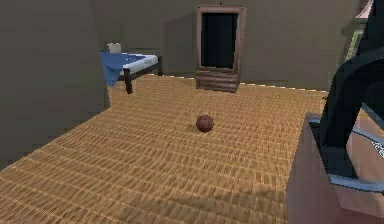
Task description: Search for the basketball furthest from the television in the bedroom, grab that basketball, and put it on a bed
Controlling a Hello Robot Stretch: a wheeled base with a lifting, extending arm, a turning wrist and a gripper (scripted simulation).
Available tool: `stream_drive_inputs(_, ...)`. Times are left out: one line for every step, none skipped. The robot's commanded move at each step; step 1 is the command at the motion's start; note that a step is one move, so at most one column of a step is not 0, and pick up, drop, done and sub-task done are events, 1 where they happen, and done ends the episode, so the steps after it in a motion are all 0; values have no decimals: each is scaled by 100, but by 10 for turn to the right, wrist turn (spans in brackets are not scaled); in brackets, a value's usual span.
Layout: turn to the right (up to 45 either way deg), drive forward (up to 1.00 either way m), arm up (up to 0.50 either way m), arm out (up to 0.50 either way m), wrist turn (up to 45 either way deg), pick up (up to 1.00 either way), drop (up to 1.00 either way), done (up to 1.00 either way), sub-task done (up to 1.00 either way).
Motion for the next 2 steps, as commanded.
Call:
stream_drive_inputs(-90, 0, 0, 0, 0, 0, 0, 0, 0)
stream_drive_inputs(0, 50, 0, 0, 0, 0, 0, 0, 0)
